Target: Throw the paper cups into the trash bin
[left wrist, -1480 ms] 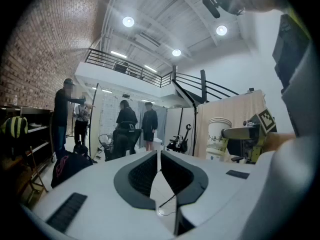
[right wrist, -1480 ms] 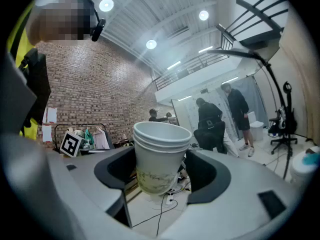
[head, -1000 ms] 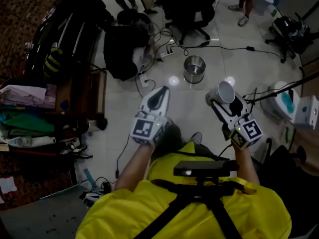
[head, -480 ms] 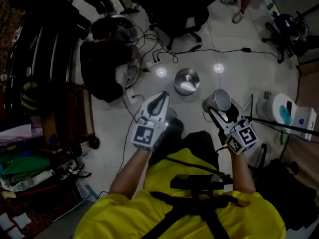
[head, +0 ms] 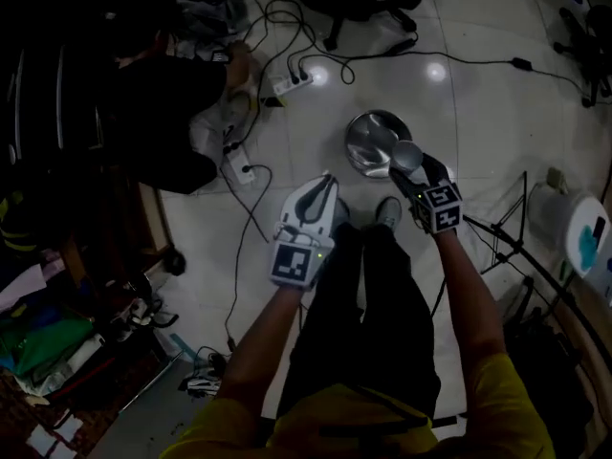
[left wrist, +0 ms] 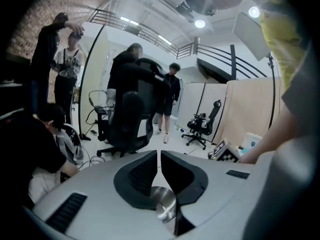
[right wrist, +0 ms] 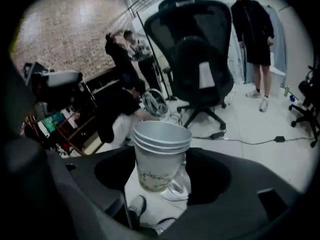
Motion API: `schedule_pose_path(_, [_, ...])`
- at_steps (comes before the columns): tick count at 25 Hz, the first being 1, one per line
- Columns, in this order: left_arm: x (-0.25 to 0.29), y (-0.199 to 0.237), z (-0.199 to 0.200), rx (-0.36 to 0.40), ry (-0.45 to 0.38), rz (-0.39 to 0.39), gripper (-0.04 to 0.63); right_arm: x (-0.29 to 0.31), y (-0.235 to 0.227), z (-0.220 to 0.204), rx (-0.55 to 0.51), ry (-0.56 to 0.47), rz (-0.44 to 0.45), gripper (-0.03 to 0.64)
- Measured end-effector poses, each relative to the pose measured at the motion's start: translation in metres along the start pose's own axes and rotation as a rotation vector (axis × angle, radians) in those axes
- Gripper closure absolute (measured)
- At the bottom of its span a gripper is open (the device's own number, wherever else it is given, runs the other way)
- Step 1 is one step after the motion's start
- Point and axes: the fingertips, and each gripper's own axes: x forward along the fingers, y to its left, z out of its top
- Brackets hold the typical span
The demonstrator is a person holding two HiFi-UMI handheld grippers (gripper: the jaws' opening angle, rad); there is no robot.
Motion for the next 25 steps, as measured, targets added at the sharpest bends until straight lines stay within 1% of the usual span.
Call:
schedule_pose_path(2, [0.022, 0.013, -0.053, -0.027, 0.033, 0.02, 0.569, 0.074, -0.024, -0.043, -0.009, 0.091, 0.001, 0.288])
schedule_pose_path(5, [0.045, 0.031, -0.129, -0.067, 0.107, 0.056, 0.569, 0.161, -0.034, -0.092, -0.046, 0.236, 0.017, 0.287])
schedule_pose_path(7, [0.057, 0.04, -0.163, -0.094, 0.131, 0.067, 0.569, 0.199, -0.039, -0.124, -0.086, 0.345, 0.01, 0.287])
schedule_pose_path(9, [0.067, 0.043, -0.186, -0.108, 0.16, 0.058, 0.569, 0.222, -0.048, -0.154, -0.111, 0.437, -0.007, 0.288])
schedule_pose_path(11, [0.074, 0.045, -0.2, -0.126, 0.2, 0.048, 0.569, 0.236, -0.052, -0.172, -0.108, 0.494, -0.006, 0.287])
schedule_pose_path(14, [0.081, 0.051, -0.203, -0.134, 0.179, 0.048, 0.568, 0.25, -0.053, -0.18, -0.109, 0.527, 0.006, 0.284])
schedule_pose_path(16, [0.084, 0.055, -0.205, -0.128, 0.186, 0.049, 0.568, 0.259, -0.053, -0.184, -0.107, 0.541, 0.014, 0.287])
schedule_pose_path(19, [0.088, 0.061, -0.213, -0.144, 0.226, 0.054, 0.568, 0.269, -0.055, -0.19, -0.11, 0.554, 0.02, 0.295])
schedule_pose_path(22, [0.093, 0.068, -0.217, -0.15, 0.229, 0.056, 0.569, 0.275, -0.053, -0.197, -0.089, 0.569, 0.032, 0.295])
schedule_pose_path(25, [0.093, 0.072, -0.222, -0.169, 0.276, 0.06, 0.568, 0.272, -0.055, -0.185, -0.065, 0.537, 0.019, 0.295])
